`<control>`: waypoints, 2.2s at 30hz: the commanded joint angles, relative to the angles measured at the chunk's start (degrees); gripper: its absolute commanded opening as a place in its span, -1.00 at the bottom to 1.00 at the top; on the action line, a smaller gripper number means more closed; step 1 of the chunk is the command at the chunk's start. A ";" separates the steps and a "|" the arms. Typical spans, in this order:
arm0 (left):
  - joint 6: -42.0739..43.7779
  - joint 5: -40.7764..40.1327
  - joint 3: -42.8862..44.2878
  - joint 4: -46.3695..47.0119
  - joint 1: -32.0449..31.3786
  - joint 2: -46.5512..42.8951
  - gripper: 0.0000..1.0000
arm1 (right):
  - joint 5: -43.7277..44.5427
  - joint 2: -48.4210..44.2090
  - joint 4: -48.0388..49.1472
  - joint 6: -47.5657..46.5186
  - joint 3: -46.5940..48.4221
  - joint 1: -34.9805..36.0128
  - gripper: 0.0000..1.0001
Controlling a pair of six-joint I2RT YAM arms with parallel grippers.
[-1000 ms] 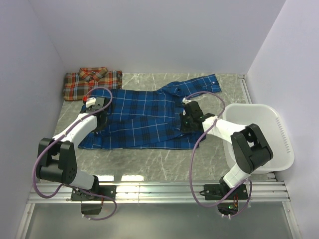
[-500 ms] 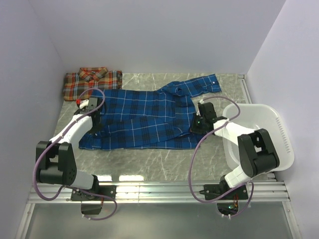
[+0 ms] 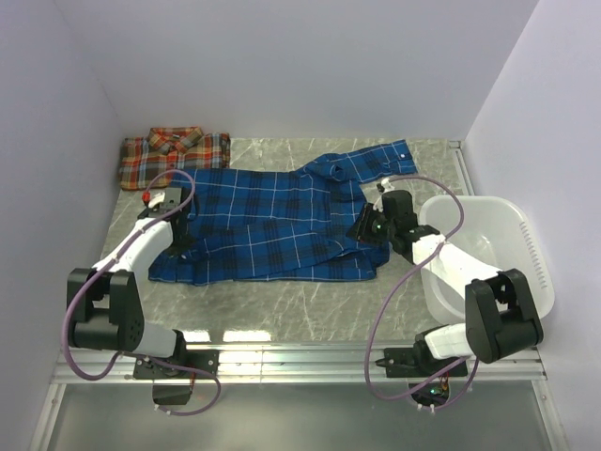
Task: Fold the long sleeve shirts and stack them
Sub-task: Fold the shirt
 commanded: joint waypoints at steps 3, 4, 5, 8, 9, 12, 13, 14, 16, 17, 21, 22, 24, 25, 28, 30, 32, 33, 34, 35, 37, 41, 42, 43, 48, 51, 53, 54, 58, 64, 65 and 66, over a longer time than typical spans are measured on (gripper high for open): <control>4.15 -1.59 5.46 3.89 0.19 -2.60 -0.99 | -1.54 -0.46 3.65 0.10 -2.07 0.24 -0.27; 5.20 -1.59 6.78 4.07 0.19 -1.81 -0.99 | -1.80 -0.54 3.83 0.27 -2.25 0.15 -0.27; 5.47 -1.76 7.22 4.15 0.19 -1.28 -0.99 | -2.06 -0.54 3.92 0.36 -2.59 0.24 -0.27; 6.18 -2.90 7.58 5.12 0.19 0.13 -0.99 | -1.98 -0.89 4.01 0.19 -2.86 0.24 -0.27; 6.27 -3.52 7.41 5.38 0.19 0.57 -0.99 | -1.80 -1.15 3.92 -0.07 -2.95 0.15 -0.27; 5.65 -6.24 6.44 5.74 0.19 2.15 -0.92 | -1.54 -1.42 4.01 -0.25 -3.13 0.24 -0.26; 5.30 -6.25 6.26 5.56 0.19 3.46 -0.85 | -1.63 -1.25 4.01 -0.25 -3.21 0.24 -0.26; 4.69 -6.33 6.52 4.95 0.19 4.43 -0.80 | -1.89 -1.33 4.09 -0.17 -3.13 0.15 -0.24; 3.11 -6.25 7.48 3.11 0.19 6.54 -0.66 | -2.94 -1.42 4.53 0.36 -2.95 0.15 -0.15; 2.58 -6.86 7.75 2.58 0.19 6.81 -0.60 | -3.38 -1.68 4.53 0.62 -2.86 0.32 -0.03; 1.70 -6.17 9.68 1.44 0.19 3.66 0.28 | -4.79 -2.04 4.53 1.85 -1.81 1.72 0.17; 1.61 -5.12 11.17 1.43 0.19 2.69 0.34 | -4.88 -2.12 4.53 2.03 -1.63 2.08 0.18; 1.08 -1.60 13.71 1.52 -1.64 0.24 0.40 | -4.97 -2.21 4.45 3.43 -1.19 2.26 0.16; 0.99 -0.63 14.69 1.87 -2.79 -0.30 0.39 | -4.88 -2.47 4.45 4.13 -1.28 2.43 0.14; -0.67 4.46 19.43 1.70 -8.76 0.57 0.39 | -2.43 -3.70 2.26 7.39 -1.63 2.34 0.11; -2.51 8.06 21.20 2.57 -12.28 2.58 0.40 | -0.05 -4.58 0.41 10.11 -2.16 2.34 0.11; -3.75 13.77 22.08 6.58 -14.57 4.08 0.40 | 0.57 -5.81 -0.47 13.00 -3.56 2.34 0.12; -4.71 15.27 21.99 8.10 -17.02 5.91 0.40 | 0.92 -6.25 -0.65 14.15 -4.17 2.26 0.12; -5.15 17.90 22.17 9.42 -18.26 7.15 0.40 | 1.01 -7.04 -0.56 15.38 -5.57 2.34 0.12; -5.59 19.58 22.43 10.56 -19.14 8.56 0.39 | 0.75 -7.57 -0.30 17.57 -6.54 2.35 0.12; -7.17 21.60 23.48 12.76 -21.34 13.04 0.36 | 0.83 -8.62 0.58 19.51 -8.91 2.26 0.13; -9.28 23.72 23.49 16.63 -23.02 19.02 0.28 | 0.75 -9.33 3.30 24.08 -12.87 1.64 0.11; -10.07 24.85 22.53 18.38 -23.10 20.59 0.26 | 0.31 -9.33 4.52 24.70 -13.66 0.95 0.10; -10.43 25.13 22.00 19.26 -23.11 21.22 0.25 | -0.82 -8.90 6.45 25.49 -14.98 0.50 0.08; -12.10 25.48 18.05 22.69 -23.19 23.77 0.20 | -2.24 -8.01 14.72 29.54 -18.24 -1.17 0.02; -12.28 25.13 15.94 24.46 -23.11 24.30 0.19 | -1.45 -8.10 17.36 30.59 -19.30 -1.70 0.01; -12.28 24.95 15.32 25.16 -23.11 24.83 0.19 | -1.19 -7.49 18.67 31.29 -19.56 -1.96 -0.01; -12.19 25.04 14.97 25.34 -23.11 25.44 0.19 | -1.01 -7.31 19.29 31.56 -19.82 -2.22 -0.01; -12.02 25.13 14.26 26.13 -23.11 26.76 0.19 | 0.13 -6.08 21.93 32.62 -20.62 -2.40 -0.07; -12.10 24.87 13.56 26.65 -23.10 27.55 0.18 | 1.18 -3.10 23.77 33.32 -20.52 -2.49 -0.17; -12.19 24.78 13.47 26.66 -23.11 27.55 0.18 | 1.45 -2.83 23.78 33.50 -20.62 -2.49 -0.19; -12.28 24.60 13.21 26.66 -23.11 27.64 0.18 | 1.71 -2.65 23.87 33.58 -20.79 -2.49 -0.27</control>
